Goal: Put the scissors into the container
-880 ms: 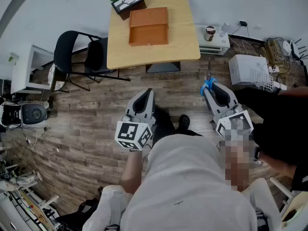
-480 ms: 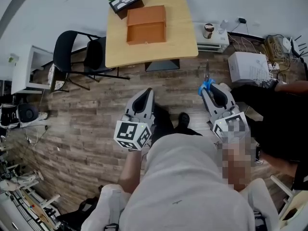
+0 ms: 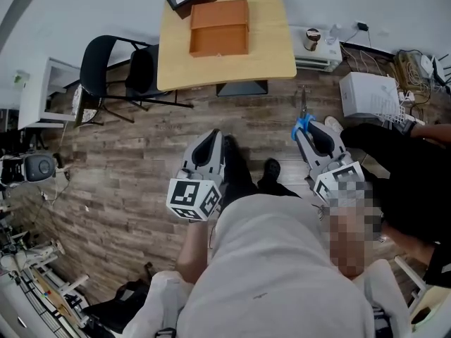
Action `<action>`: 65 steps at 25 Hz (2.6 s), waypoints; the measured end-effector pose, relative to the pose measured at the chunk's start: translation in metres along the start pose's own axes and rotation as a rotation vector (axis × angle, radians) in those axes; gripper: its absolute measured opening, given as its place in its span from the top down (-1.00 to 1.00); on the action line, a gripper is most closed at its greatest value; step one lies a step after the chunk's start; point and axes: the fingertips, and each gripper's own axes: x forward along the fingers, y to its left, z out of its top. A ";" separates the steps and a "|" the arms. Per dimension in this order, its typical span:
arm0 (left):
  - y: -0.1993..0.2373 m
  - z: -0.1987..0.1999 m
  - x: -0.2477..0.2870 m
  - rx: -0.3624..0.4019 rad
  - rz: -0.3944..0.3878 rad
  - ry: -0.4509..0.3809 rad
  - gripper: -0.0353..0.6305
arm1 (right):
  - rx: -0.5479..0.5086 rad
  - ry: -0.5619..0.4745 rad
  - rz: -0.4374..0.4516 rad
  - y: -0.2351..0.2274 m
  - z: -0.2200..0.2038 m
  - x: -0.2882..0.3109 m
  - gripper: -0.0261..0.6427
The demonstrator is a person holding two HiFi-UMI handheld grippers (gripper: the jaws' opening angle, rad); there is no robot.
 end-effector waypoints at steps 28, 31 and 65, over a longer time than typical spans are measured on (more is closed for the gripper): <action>0.132 0.067 0.099 0.040 -0.175 0.018 0.87 | -0.024 0.053 -0.136 -0.006 0.053 0.157 0.68; 0.148 0.075 0.109 0.053 -0.196 0.021 0.87 | -0.027 0.054 -0.154 -0.004 0.060 0.175 0.68; 0.240 0.077 0.170 0.032 -0.275 0.110 0.87 | -0.054 0.197 -0.207 -0.011 0.056 0.287 0.68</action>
